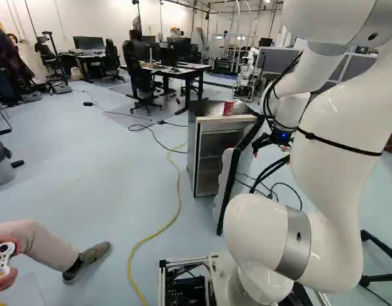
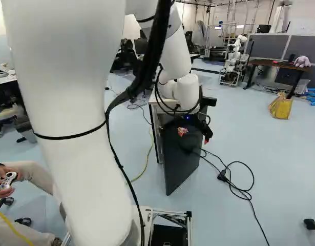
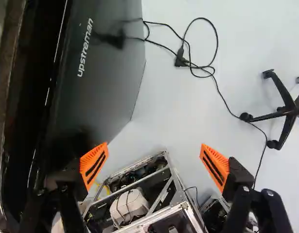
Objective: Grab a drink from the fridge
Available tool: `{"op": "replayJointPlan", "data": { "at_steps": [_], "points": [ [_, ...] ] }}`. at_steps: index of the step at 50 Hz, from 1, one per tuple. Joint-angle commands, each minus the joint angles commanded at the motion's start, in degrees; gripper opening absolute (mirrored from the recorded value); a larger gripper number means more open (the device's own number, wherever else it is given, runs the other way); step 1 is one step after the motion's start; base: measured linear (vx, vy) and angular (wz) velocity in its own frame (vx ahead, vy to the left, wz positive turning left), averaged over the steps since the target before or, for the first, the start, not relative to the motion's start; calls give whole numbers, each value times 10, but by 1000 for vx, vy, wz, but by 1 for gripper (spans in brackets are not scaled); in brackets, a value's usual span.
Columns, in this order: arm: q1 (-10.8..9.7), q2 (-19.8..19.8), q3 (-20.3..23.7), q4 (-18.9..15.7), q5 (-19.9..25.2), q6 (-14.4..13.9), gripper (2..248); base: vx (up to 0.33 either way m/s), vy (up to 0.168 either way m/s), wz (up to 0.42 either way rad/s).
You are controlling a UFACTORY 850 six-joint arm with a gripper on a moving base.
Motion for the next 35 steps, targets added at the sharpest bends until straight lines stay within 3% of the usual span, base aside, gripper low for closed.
{"op": "replayJointPlan", "data": {
  "at_steps": [35],
  "points": [
    [40, -4, -5, -49, 50, 0, 247, 0, 0, 0]
  ]
}}
